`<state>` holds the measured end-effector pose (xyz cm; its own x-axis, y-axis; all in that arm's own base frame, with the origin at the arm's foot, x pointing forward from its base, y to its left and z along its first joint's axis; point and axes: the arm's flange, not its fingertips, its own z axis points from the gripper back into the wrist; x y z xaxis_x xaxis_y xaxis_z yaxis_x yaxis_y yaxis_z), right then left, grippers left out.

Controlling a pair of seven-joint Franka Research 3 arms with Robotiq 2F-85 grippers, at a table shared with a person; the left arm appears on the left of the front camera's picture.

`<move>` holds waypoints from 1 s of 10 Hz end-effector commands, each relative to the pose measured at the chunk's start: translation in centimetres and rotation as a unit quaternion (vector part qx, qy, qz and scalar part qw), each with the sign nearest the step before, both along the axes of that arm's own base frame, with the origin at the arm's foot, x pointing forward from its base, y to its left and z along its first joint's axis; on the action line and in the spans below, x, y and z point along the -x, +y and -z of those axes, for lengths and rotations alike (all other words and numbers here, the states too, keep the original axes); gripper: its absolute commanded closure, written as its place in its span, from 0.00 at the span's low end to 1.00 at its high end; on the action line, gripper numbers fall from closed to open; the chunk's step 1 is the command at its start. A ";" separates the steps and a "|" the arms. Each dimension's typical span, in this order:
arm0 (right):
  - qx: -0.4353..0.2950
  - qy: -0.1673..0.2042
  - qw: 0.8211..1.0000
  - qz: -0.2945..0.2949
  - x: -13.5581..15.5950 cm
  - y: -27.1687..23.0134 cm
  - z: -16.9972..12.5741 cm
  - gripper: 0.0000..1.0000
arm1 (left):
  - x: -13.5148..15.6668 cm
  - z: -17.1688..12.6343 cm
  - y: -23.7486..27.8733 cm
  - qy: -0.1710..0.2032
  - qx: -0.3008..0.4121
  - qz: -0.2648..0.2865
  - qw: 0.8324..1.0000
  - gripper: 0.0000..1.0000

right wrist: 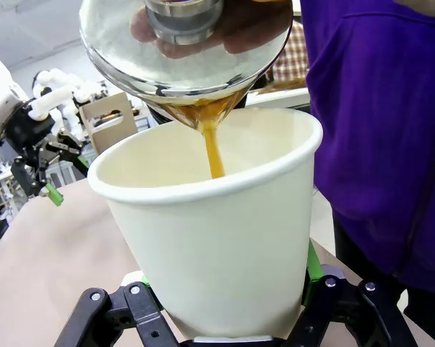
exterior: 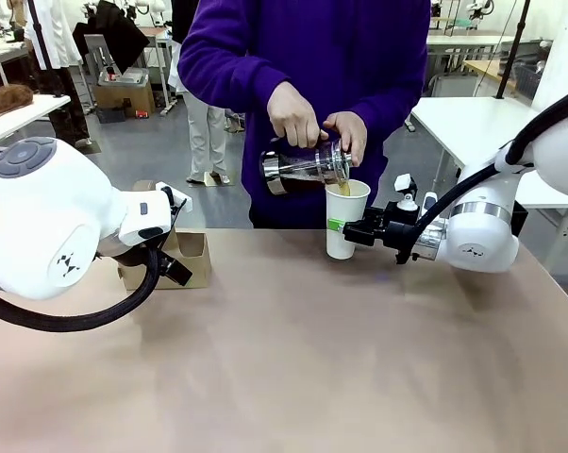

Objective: Pour a drink into a cup and package it in a carrier.
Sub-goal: When a person places the Paper Cup Lid on the 600 ml Paper Cup , lift the 600 ml Paper Cup.

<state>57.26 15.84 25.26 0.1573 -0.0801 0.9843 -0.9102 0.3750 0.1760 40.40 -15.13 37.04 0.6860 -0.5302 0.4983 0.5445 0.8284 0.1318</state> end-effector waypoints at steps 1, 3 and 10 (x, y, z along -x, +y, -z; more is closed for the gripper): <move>-0.005 -0.001 1.000 0.002 0.2 0.2 -0.3 0.20 | 0.0 0.0 0.0 0.000 0.001 0.000 1.000 0.00; -0.005 -0.001 1.000 0.002 0.2 0.2 -0.3 0.20 | 0.0 0.0 0.0 0.000 0.001 0.000 1.000 0.00; -0.005 -0.001 1.000 0.002 0.2 0.2 -0.3 0.20 | 0.0 0.0 0.0 0.000 0.001 0.000 1.000 0.00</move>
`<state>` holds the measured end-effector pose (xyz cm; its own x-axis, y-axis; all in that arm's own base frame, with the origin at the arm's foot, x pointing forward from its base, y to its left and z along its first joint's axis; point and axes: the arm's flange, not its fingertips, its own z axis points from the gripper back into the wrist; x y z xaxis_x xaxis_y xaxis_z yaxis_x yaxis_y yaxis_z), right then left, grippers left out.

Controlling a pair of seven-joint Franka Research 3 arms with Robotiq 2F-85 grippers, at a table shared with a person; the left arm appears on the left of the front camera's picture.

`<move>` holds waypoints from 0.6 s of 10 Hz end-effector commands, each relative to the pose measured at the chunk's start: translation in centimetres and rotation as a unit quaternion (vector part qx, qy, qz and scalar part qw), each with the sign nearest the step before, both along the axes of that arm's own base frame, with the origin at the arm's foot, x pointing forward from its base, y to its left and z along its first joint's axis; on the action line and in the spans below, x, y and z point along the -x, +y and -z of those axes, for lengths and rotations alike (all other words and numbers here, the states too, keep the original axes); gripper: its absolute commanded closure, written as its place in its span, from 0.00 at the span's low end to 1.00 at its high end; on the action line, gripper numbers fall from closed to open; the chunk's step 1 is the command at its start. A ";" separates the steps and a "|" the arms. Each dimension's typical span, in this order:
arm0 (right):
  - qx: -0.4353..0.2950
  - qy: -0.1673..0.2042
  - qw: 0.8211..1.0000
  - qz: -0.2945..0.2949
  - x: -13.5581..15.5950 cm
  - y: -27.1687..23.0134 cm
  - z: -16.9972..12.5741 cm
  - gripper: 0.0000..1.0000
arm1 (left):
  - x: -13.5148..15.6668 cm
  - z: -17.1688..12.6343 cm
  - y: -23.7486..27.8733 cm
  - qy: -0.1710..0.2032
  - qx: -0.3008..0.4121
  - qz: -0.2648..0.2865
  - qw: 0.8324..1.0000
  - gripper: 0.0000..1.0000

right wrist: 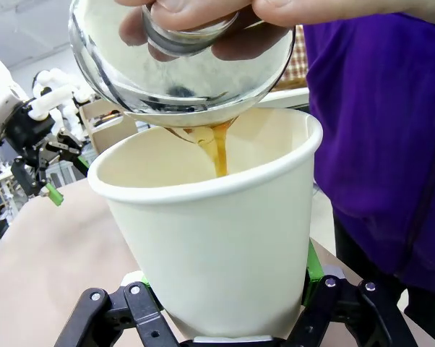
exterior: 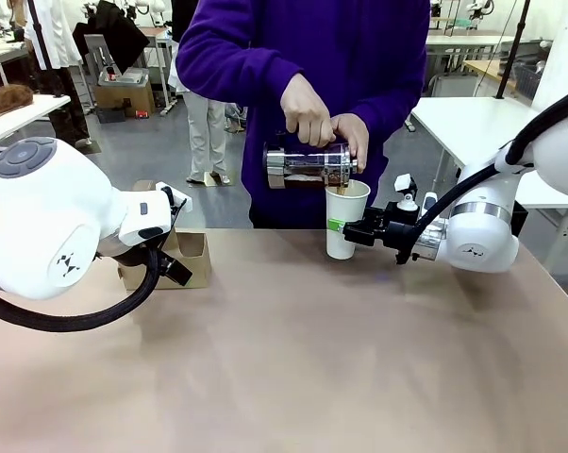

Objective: Pour a drink into a cup and package it in a carrier.
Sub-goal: When a person places the Paper Cup Lid on the 600 ml Paper Cup , lift the 600 ml Paper Cup.

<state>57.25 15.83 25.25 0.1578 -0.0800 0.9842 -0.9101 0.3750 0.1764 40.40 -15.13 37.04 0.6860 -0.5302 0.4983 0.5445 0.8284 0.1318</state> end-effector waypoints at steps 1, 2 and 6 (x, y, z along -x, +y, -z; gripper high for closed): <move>-0.005 -0.001 1.000 0.002 0.2 0.2 -0.4 0.20 | 0.0 0.0 0.0 0.000 0.001 0.000 1.000 0.00; -0.005 -0.001 1.000 0.002 0.2 0.2 -0.4 0.20 | 0.0 0.0 0.0 0.000 0.001 0.000 1.000 0.00; -0.005 -0.001 1.000 0.002 0.2 0.2 -0.4 0.20 | 0.0 0.0 0.0 0.000 0.001 0.000 1.000 0.00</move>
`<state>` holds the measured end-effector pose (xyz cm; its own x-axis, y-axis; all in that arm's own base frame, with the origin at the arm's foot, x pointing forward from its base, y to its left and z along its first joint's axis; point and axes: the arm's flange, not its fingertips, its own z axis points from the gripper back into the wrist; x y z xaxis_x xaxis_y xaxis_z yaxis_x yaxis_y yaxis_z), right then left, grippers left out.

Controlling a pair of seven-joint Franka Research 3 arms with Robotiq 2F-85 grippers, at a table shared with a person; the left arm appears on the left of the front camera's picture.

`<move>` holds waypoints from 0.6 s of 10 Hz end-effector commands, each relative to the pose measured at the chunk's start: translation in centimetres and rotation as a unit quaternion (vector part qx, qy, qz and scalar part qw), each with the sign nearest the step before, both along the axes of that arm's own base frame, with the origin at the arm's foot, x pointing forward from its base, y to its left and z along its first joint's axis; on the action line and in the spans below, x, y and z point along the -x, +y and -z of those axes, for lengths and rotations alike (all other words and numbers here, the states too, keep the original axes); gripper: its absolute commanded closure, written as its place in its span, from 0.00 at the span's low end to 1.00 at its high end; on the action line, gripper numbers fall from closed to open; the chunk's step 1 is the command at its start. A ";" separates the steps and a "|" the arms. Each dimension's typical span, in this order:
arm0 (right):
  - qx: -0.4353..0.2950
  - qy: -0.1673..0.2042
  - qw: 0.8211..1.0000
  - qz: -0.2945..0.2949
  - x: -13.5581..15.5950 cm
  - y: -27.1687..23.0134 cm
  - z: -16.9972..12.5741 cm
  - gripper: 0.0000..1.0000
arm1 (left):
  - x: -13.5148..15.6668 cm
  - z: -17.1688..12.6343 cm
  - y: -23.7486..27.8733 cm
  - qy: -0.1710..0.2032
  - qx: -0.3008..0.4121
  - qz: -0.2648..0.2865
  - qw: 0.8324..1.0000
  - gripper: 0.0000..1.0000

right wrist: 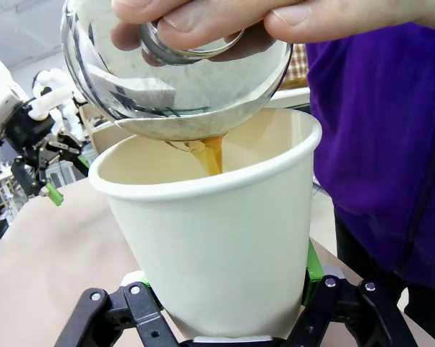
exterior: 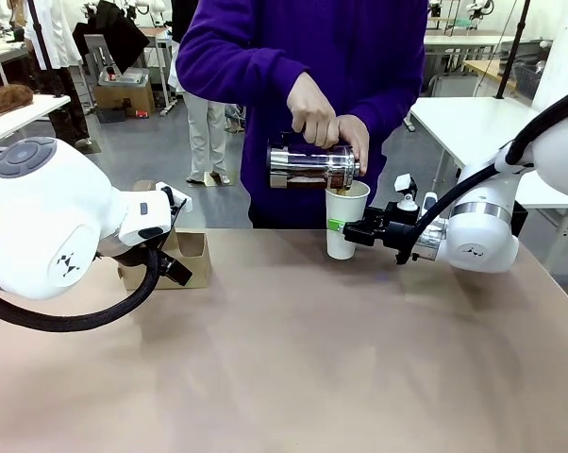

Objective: Pour a drink into a cup and package it in a carrier.
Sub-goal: When a person places the Paper Cup Lid on the 600 ml Paper Cup , lift the 600 ml Paper Cup.

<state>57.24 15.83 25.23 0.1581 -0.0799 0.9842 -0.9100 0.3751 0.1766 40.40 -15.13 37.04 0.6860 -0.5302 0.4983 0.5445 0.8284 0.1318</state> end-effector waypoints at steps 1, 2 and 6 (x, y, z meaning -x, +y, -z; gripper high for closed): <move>-0.005 -0.001 1.000 0.002 0.2 0.2 -0.4 0.20 | 0.0 0.0 0.0 0.000 0.001 0.000 1.000 0.00; -0.005 -0.001 1.000 0.002 0.2 0.2 -0.4 0.20 | 0.0 0.0 0.0 0.000 0.001 0.000 1.000 0.00; -0.005 -0.001 1.000 0.002 0.2 0.2 -0.4 0.20 | 0.0 0.0 0.0 0.000 0.001 0.000 1.000 0.00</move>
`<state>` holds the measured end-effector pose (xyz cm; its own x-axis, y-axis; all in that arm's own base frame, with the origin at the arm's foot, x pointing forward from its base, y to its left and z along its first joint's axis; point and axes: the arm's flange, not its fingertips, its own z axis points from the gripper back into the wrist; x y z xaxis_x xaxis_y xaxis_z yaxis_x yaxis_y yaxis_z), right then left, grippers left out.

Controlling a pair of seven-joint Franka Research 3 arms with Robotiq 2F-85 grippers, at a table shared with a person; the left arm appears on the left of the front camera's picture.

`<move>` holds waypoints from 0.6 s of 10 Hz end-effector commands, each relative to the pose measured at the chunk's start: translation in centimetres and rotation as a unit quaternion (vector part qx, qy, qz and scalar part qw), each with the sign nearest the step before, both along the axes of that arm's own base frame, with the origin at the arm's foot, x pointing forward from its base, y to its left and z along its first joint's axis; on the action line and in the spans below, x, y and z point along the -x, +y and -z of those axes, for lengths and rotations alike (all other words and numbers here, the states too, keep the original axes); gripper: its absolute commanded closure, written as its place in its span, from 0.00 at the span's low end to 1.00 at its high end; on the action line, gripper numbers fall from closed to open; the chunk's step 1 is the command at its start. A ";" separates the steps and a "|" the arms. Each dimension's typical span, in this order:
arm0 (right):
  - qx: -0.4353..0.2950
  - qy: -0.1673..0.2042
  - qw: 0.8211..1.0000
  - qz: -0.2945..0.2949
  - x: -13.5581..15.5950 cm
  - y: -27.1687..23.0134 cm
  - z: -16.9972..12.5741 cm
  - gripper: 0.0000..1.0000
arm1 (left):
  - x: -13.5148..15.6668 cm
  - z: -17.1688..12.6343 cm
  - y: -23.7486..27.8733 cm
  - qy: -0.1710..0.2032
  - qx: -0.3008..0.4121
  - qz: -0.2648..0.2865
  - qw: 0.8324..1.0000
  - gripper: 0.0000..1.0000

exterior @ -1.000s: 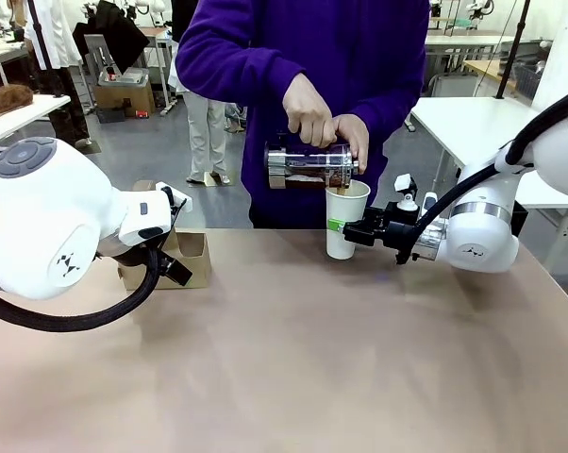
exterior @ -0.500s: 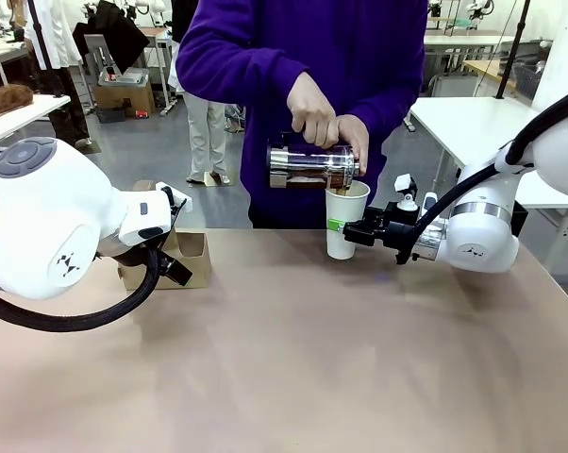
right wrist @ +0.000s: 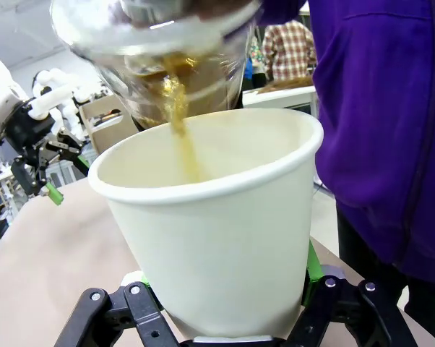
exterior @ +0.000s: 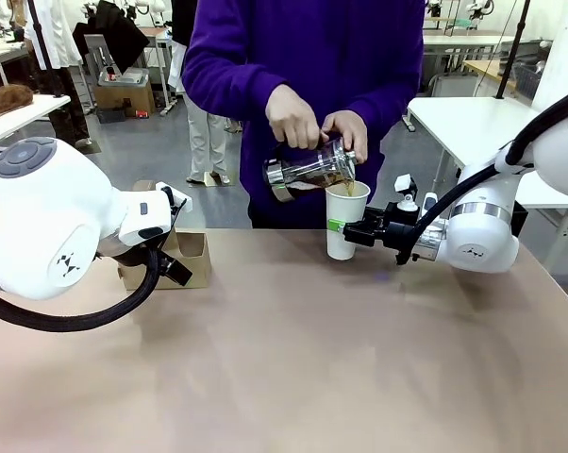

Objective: Pour a drink into a cup and package it in a carrier.
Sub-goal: When a person places the Paper Cup Lid on the 600 ml Paper Cup , lift the 600 ml Paper Cup.

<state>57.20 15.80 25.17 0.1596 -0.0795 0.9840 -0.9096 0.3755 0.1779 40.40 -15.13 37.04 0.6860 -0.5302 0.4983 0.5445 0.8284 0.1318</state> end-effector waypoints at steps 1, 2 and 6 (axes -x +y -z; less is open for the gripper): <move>-0.005 -0.002 1.000 0.002 0.1 0.2 -0.4 0.20 | 0.0 0.0 0.0 0.000 0.001 0.000 1.000 0.00; -0.005 -0.002 1.000 0.002 0.1 0.2 -0.4 0.20 | 0.0 0.0 0.0 0.000 0.001 0.000 1.000 0.00; -0.005 -0.002 1.000 0.002 0.1 0.2 -0.4 0.20 | 0.0 0.0 0.0 0.000 0.001 0.000 1.000 0.00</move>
